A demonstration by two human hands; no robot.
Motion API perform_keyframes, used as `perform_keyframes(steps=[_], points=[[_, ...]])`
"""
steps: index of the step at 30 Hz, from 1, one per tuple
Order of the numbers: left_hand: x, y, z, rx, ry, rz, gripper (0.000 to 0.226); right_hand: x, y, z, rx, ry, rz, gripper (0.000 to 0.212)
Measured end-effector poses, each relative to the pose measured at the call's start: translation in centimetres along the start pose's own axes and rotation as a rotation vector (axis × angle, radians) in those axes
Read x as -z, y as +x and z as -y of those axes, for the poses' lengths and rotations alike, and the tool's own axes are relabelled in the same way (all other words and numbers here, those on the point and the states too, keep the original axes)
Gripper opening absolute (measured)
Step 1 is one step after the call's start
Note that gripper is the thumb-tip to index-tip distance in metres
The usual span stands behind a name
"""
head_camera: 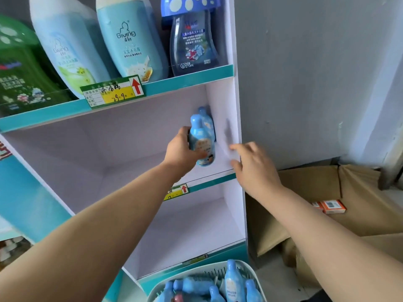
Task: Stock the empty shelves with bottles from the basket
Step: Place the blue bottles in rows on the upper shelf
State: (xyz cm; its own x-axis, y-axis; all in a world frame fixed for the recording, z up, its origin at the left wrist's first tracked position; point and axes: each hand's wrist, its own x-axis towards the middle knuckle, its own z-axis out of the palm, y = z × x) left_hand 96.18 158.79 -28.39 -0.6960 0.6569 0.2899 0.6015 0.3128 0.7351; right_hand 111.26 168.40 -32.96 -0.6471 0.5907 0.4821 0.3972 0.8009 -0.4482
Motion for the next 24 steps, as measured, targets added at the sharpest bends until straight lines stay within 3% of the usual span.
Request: perform_keyframes(steps=[3,8,15,21,24], points=[[-1.2,0.4,1.4,0.07,0.019,-0.015,0.059,-1.5,-1.2,-0.9,0.083,-0.203,0.151,0.033],[-3.3,0.8,2.8,0.075,0.069,0.008,0.06,-1.9,-0.8,-1.3,0.222,-0.319,0.154,0.032],[-3.2,1.0,3.2,-0.106,0.154,-0.056,0.102,-1.8,-0.2,-1.3,0.182,-0.237,0.196,0.034],[-4.8,3.1,2.4,-0.086,0.121,-0.073,0.1,-1.8,0.4,-2.0,0.186,-0.182,0.196,0.043],[-5.6,4.5,2.1,-0.068,0.137,-0.082,0.098,-2.6,0.1,-2.8,0.235,-0.139,0.11,0.042]])
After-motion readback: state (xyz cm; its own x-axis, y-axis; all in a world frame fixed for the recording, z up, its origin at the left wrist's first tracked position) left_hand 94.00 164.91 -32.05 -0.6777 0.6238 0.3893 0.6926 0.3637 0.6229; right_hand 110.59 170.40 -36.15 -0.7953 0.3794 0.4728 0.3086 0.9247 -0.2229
